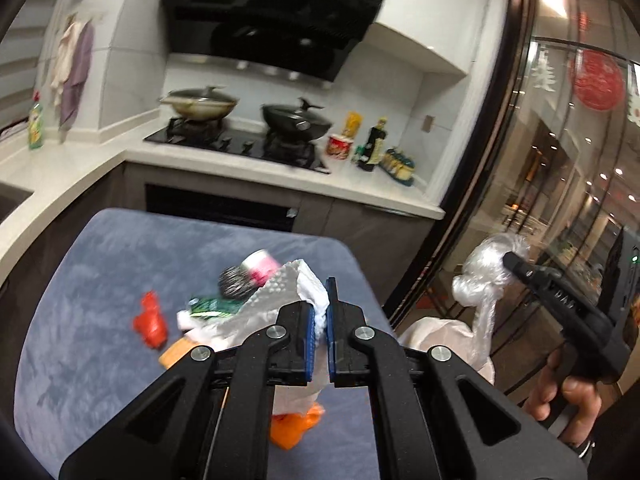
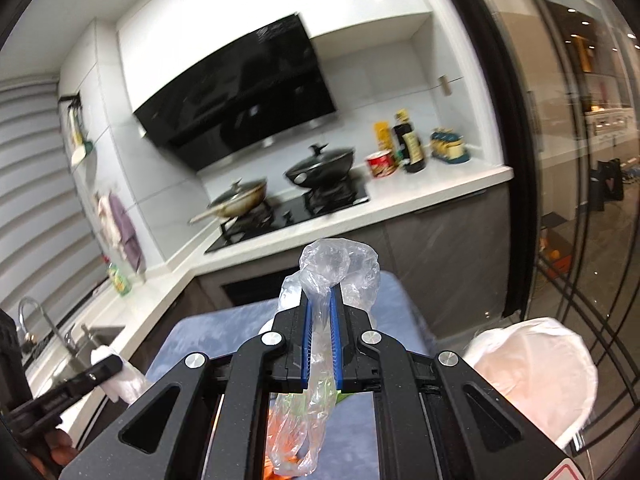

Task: Collect trash
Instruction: 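Carry tissue and clear bag over the bin and open both tools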

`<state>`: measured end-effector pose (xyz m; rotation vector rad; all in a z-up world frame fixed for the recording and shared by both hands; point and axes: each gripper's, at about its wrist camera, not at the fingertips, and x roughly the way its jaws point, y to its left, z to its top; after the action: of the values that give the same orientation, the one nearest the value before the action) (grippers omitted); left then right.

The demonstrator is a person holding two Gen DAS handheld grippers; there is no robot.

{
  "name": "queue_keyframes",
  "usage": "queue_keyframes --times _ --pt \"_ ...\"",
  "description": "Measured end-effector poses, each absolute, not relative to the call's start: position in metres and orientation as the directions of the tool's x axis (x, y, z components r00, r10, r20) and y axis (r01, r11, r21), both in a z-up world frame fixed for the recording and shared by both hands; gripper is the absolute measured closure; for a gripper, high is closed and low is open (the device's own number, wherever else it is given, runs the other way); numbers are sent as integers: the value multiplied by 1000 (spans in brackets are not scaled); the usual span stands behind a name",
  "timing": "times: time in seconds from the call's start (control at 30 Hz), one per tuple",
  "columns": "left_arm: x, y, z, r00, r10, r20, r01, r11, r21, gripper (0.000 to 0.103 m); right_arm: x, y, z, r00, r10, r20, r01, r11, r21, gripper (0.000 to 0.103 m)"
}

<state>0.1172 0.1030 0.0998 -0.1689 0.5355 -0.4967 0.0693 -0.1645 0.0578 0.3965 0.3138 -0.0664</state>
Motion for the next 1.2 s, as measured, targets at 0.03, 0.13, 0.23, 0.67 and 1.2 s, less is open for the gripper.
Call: queue_keyframes --times 0.03,0.13,0.23,0.67,1.2 --pt "114 91 106 742 -512 -433 432 859 -275 99 63 -173 59 951 -19 -307 139 917 375 95" --pt "107 59 120 723 -559 -405 493 829 -264 99 48 -198 60 953 -61 -298 179 905 387 95" --pt "102 24 129 695 -606 -386 551 794 -255 99 34 -222 58 949 -106 -298 224 890 396 95" --pt "96 -113 112 534 -729 -427 696 666 -267 99 -6 -319 21 895 -236 -378 395 813 428 95" --pt "108 -202 57 452 -699 -554 718 654 -238 99 4 -367 -39 842 -219 -493 464 760 455 94"
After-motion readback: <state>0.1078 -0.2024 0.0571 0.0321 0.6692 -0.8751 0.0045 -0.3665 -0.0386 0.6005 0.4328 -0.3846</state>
